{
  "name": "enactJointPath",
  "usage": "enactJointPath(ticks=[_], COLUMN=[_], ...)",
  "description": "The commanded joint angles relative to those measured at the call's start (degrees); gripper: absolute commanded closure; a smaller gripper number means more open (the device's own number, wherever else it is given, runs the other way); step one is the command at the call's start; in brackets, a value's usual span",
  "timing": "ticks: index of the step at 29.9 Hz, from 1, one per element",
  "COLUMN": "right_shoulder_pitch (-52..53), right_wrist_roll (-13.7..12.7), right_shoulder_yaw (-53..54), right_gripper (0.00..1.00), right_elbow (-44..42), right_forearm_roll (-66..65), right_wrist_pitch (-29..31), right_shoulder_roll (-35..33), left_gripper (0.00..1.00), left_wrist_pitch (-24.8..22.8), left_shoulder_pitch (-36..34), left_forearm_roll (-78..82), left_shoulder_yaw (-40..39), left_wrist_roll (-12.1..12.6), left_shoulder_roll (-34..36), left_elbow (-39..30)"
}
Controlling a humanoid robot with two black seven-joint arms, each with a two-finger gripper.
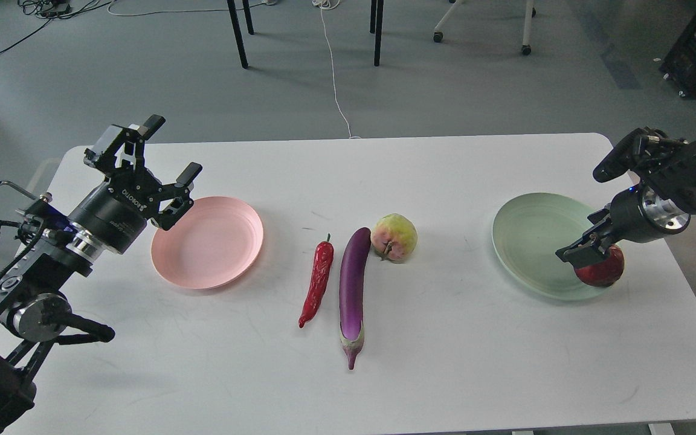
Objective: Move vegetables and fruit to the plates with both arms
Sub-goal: 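Reach the right gripper to the peach and grasp it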
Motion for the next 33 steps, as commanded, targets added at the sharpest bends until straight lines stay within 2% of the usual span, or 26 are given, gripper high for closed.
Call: enactJointPath(ticks=[1, 6, 12, 15, 22, 27, 33], right_shoulder_pitch=[0.09, 0.53, 0.44, 0.88, 5.01, 5.01, 4.84], right_wrist_roll=[0.00, 0.00, 0.00, 0.00, 0.00, 0.00, 0.00], right_shoulder_yaw=[6.33, 7.31, 6.52, 5.56, -7.36, -7.98, -8.42], right_gripper=[0.03, 0.03, 0.03, 0.03, 0.03, 0.03, 0.03], right_elbow=[0.05, 0.23, -0.74, -4.68, -13.47, -18.22, -22.18], right_forearm_roll=[7.59, 25.28, 25.03, 24.86, 23.36, 23.36, 23.19], right_wrist_pitch=[-0.01, -0.01, -0.01, -0.01, -0.01, -0.01, -0.01], right_shoulder_roll=[0.22, 1.28, 10.05, 15.24, 30.00, 35.99, 39.77], left_gripper=[0.01, 0.01, 0.01, 0.01, 0.02, 0.01, 0.01], left_wrist_pitch=[0.00, 0.00, 0.00, 0.00, 0.00, 0.00, 0.00], left_shoulder_pitch=[0.14, 0.22, 0.23, 0.05, 0.22, 0.40, 0.40], left_forearm_roll=[0.00, 0.00, 0.09, 0.09, 0.09, 0.09, 0.00], left_shoulder_yaw=[0.00, 0.17, 0.17, 0.17, 0.17, 0.17, 0.08], left_wrist_roll=[0.00, 0.00, 0.00, 0.00, 0.00, 0.00, -0.09], left_shoulder_roll=[0.08, 0.35, 0.00, 0.08, 0.35, 0.61, 0.70], left_elbow=[0.00, 0.09, 0.09, 0.09, 0.09, 0.09, 0.00])
